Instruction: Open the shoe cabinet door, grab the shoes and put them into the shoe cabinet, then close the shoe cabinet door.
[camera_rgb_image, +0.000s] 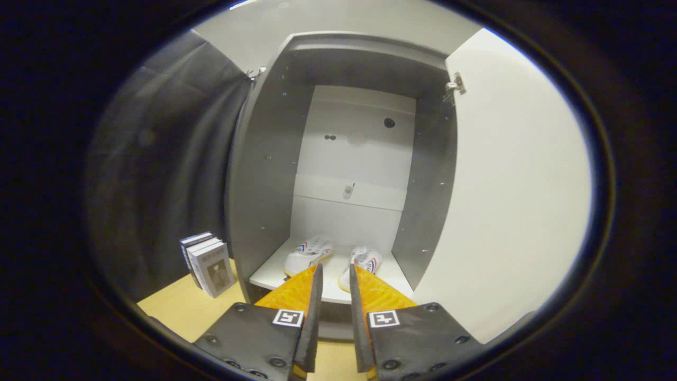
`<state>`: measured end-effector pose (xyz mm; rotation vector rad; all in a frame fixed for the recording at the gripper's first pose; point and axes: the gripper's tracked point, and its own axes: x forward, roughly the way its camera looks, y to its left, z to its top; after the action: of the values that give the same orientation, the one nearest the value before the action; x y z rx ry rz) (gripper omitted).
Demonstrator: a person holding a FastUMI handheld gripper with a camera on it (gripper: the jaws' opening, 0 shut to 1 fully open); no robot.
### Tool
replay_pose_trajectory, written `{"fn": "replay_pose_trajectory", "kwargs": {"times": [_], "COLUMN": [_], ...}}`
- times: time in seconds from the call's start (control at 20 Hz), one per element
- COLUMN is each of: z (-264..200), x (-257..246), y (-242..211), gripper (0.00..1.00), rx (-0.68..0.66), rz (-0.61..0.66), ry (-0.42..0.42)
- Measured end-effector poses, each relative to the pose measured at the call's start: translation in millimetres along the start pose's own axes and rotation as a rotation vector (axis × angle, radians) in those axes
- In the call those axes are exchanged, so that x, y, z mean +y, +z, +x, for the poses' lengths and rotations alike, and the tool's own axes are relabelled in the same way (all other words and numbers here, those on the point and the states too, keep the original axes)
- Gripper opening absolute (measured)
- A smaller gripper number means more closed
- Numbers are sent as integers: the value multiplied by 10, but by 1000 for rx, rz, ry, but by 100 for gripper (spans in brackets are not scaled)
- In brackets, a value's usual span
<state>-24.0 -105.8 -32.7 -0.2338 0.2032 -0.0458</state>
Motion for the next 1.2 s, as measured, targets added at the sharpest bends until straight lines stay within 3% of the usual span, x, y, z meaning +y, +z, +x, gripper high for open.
{"fn": "replay_pose_trajectory", "kwargs": {"times": [0.65, 1.2], "z": [-1510, -2434], "x": [-553, -1369], "y": [187, 160], "gripper": [31, 30], "rx": [-79, -101], "rz": [55, 111], "ry": [80, 139]}}
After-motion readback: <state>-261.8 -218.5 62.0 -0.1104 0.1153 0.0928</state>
